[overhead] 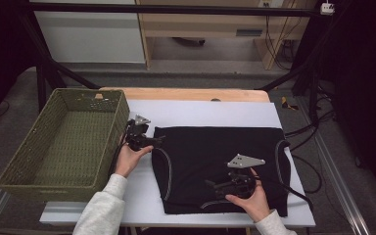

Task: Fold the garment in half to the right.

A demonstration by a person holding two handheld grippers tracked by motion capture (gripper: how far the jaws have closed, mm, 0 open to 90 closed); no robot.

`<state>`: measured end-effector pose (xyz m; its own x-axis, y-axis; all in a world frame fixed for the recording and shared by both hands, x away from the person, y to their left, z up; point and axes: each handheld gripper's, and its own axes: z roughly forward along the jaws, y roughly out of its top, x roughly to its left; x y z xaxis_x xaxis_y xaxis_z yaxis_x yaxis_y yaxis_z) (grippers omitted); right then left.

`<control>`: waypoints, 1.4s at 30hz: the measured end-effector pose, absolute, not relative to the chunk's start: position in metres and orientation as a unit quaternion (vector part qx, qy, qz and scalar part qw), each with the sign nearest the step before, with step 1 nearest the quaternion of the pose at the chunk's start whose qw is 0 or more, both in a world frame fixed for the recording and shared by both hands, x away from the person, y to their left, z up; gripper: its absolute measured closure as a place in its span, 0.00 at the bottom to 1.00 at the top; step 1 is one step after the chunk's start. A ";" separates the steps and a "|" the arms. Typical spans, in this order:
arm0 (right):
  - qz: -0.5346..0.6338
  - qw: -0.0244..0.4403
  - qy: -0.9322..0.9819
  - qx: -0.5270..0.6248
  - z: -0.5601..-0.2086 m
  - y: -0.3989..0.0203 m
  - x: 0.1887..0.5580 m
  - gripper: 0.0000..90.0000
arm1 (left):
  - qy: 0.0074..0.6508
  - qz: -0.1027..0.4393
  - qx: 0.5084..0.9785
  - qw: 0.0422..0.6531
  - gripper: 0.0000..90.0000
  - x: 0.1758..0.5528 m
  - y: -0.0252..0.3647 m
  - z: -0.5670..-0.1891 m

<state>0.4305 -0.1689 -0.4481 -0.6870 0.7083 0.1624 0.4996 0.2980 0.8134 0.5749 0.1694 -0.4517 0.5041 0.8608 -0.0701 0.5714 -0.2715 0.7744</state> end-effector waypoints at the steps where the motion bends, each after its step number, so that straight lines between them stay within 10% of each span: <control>1: 0.455 0.113 0.797 0.380 -0.448 -0.168 0.430 0.02 | 0.465 0.184 0.773 0.391 0.15 0.576 0.170 -0.453; 19: 0.461 0.106 0.800 0.370 -0.448 -0.159 0.425 0.02 | 0.493 0.189 0.775 0.349 0.43 0.599 0.155 -0.477; 33: 0.461 0.107 0.806 0.355 -0.445 -0.130 0.416 0.03 | 0.502 0.175 0.770 0.353 0.85 0.594 0.148 -0.476; 42: 0.445 0.105 0.820 0.343 -0.451 -0.100 0.409 0.04 | 0.491 0.183 0.772 0.360 0.90 0.592 0.148 -0.478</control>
<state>0.4093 -0.1000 -0.4510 -0.7421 0.6568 0.1339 0.4700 0.3674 0.8026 0.5918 0.1476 -0.4783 0.4512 0.8896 -0.0708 0.6256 -0.2588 0.7360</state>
